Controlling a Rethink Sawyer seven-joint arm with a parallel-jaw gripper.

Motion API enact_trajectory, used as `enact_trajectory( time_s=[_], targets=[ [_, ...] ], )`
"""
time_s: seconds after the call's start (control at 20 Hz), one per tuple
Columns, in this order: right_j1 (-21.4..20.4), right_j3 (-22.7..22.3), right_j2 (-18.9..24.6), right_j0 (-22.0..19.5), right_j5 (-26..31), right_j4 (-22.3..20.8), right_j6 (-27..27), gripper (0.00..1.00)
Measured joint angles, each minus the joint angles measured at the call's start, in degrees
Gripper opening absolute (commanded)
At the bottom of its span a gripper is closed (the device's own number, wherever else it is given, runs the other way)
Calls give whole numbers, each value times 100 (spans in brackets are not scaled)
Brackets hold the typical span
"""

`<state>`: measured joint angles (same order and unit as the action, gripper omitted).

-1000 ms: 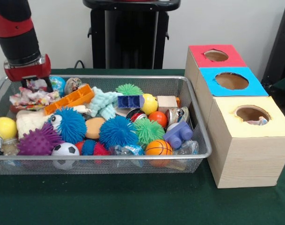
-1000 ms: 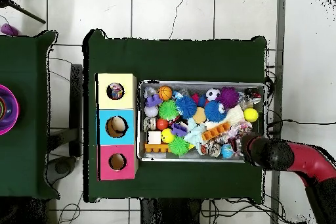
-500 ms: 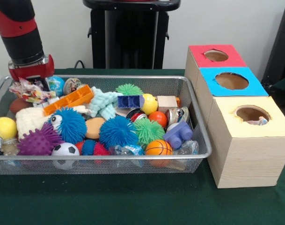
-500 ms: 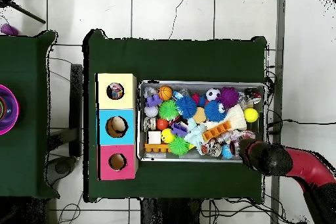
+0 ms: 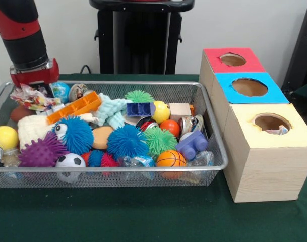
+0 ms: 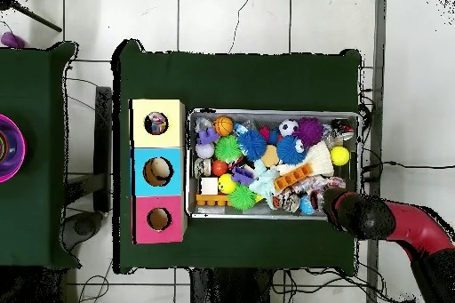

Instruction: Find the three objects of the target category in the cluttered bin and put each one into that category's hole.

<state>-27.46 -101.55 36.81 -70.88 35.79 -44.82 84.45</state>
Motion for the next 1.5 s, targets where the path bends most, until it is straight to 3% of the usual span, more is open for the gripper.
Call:
enact_trajectory(
  time_s=[0.15,0.35,0.4,0.75,1.0,1.5],
  targets=[
    [-289,-201,42,61,-7,45,0,0],
    [-1112,-695,137,302,-5,408,0,0],
    [-1461,-865,150,441,6,606,0,0],
    [-2610,-1263,150,1238,67,1300,0,0],
    [-2879,-1413,35,1855,66,1524,24,0],
    [-2910,-1782,-551,3268,-39,2017,263,0]
  ],
)
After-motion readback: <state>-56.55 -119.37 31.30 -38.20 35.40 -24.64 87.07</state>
